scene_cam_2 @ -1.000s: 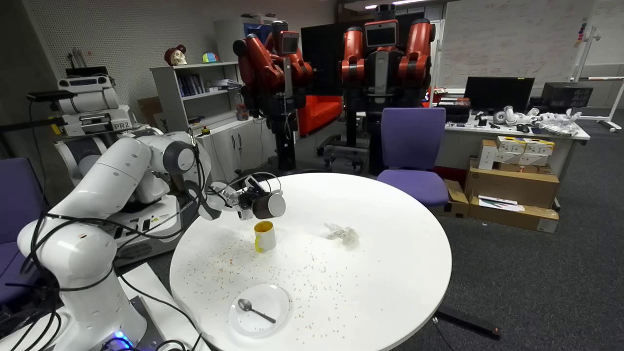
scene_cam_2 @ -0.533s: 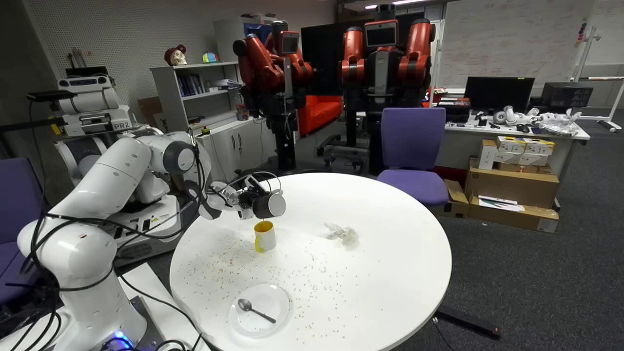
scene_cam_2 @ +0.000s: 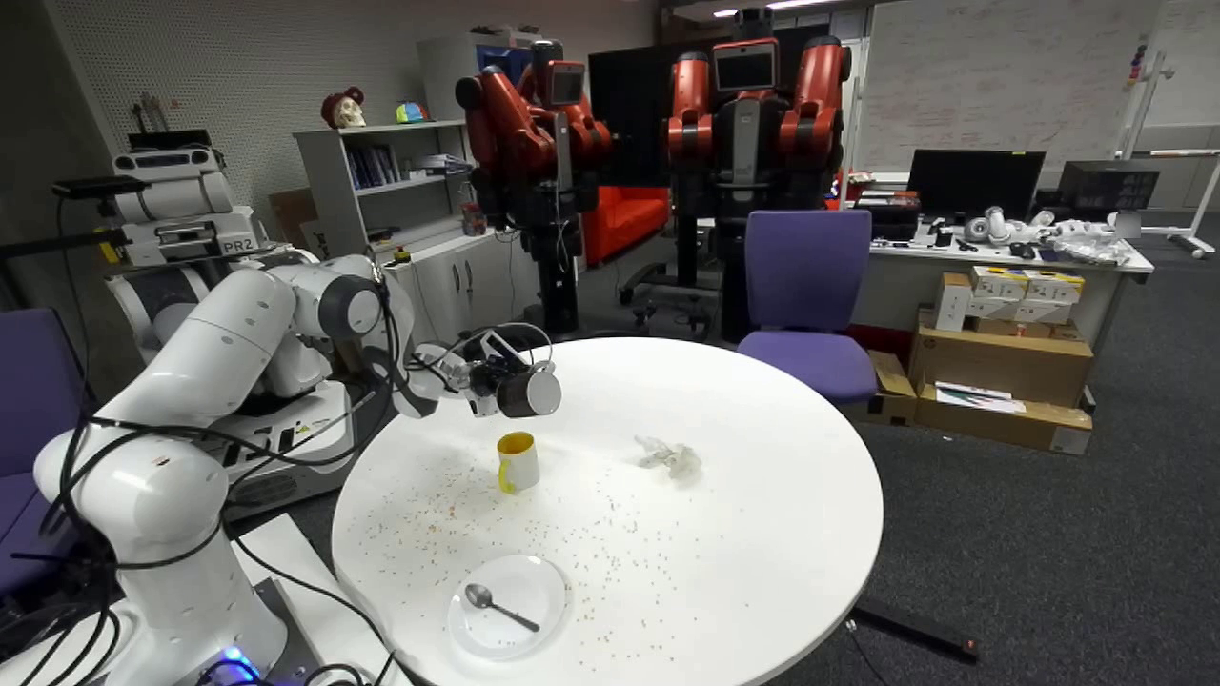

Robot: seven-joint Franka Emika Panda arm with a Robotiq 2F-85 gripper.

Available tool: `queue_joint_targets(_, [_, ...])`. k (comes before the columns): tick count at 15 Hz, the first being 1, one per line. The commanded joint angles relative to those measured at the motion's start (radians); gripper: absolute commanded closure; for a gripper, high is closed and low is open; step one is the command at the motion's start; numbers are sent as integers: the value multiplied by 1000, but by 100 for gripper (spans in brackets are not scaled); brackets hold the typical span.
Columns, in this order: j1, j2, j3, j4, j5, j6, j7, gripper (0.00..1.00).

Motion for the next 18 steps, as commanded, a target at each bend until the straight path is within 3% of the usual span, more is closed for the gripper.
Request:
queue_joint_targets(1, [9,-4,-2,56,32,-51,25,95])
queue_joint_targets(8, [-8,-12,3,188,156,-49,139,95])
queue_joint_targets(18, [-29,-24,-14,490,327,-33,273,95])
